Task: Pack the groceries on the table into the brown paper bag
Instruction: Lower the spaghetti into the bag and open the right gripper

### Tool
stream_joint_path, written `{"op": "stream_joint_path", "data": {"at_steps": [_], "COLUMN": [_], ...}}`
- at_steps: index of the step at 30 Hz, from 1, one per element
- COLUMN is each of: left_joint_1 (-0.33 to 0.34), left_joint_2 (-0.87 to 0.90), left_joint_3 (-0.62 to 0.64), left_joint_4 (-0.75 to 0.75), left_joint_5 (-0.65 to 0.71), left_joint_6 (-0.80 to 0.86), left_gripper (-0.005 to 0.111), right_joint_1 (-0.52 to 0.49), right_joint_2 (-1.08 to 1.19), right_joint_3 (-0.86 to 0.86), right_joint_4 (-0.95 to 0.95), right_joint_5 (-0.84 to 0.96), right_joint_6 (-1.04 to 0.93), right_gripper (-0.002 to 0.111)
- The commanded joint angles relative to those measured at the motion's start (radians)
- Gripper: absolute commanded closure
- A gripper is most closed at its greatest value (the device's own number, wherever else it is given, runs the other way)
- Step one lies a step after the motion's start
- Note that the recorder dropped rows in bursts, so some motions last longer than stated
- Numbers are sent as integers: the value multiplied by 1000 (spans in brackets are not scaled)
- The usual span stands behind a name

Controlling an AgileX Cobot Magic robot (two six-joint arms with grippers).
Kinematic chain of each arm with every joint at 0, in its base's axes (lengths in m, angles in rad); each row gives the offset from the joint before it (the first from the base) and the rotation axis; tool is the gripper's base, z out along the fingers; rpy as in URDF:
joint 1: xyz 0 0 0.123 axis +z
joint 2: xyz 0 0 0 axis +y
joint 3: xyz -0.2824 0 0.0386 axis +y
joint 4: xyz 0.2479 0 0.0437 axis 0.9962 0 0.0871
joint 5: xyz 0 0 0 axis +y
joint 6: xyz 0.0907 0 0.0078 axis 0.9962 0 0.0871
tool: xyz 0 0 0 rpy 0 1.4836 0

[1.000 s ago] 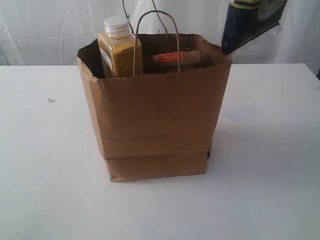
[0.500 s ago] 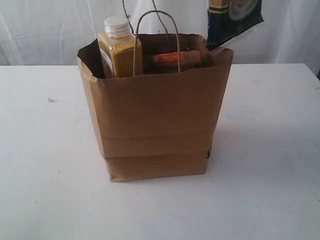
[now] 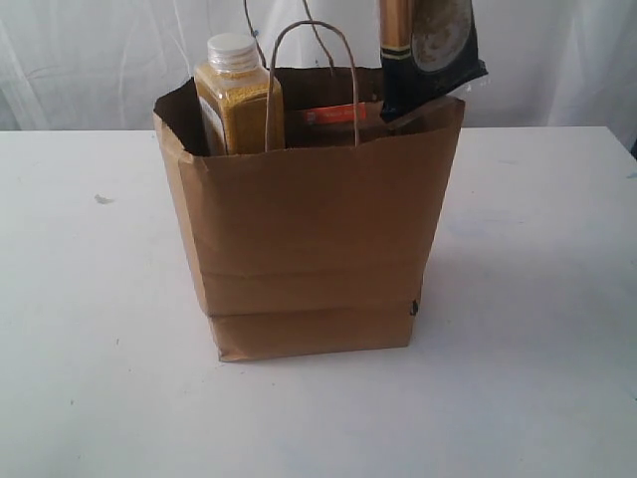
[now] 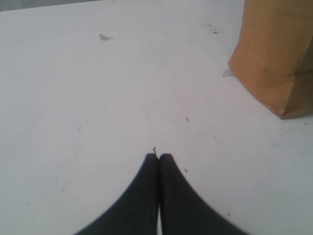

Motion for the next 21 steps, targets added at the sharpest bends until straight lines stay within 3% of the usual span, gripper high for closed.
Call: {"op": "stream_joint_path", "data": {"at_steps": [1, 11, 21], "left_joint_1": [2, 2, 2], "left_joint_2": [-4, -4, -4], "left_joint_3": [7, 7, 7], "left_joint_4": [-1, -1, -1], "left_joint_5": [2, 2, 2], "left_joint_6": [3, 3, 3], "left_gripper": [107, 107, 107], "right_joint_1": [-10, -8, -11], "right_joint_2": [10, 61, 86], "right_joint_3": [-23, -23, -23], "right_joint_4": [-83, 39, 133], "right_joint_5": [-93, -202, -55], "right_joint_6": [7, 7, 76], "right_gripper": [108, 108, 108]}}
